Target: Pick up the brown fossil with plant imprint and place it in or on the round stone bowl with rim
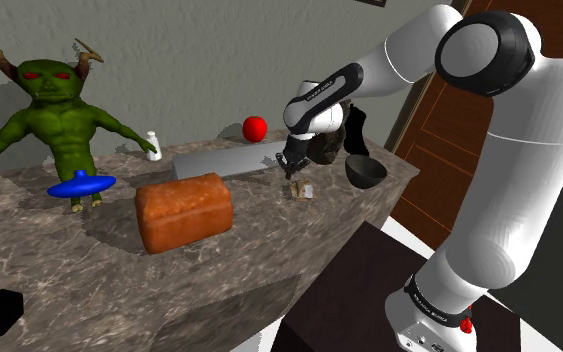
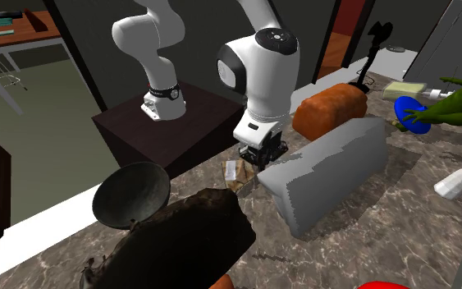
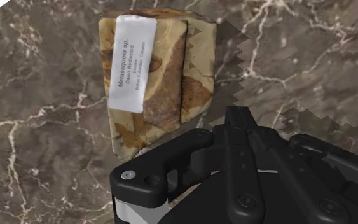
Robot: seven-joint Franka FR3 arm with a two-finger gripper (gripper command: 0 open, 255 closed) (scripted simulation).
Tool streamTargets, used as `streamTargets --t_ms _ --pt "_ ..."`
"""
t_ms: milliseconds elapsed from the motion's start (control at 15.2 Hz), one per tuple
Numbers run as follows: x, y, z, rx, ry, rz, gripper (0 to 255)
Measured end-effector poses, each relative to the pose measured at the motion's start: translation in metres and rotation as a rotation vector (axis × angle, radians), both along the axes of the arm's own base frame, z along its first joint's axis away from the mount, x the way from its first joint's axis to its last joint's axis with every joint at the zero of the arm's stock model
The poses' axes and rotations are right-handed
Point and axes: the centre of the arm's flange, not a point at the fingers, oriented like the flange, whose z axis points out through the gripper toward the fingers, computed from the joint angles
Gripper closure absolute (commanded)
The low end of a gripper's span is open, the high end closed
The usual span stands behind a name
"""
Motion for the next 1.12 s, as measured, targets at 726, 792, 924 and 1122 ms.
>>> streamTargets --t_ms 726,792,924,1122 --pt "-0.031 -0.064 -0.008 -0.064 0.057 -0.388 0" --pt "-0.032 -0.066 -0.012 -0.066 0.059 -0.402 0" --pt "-0.034 -0.068 -0.022 -0.068 0.061 -0.412 0" --pt "-0.035 -0.067 -0.037 -0.068 0.061 -0.416 0"
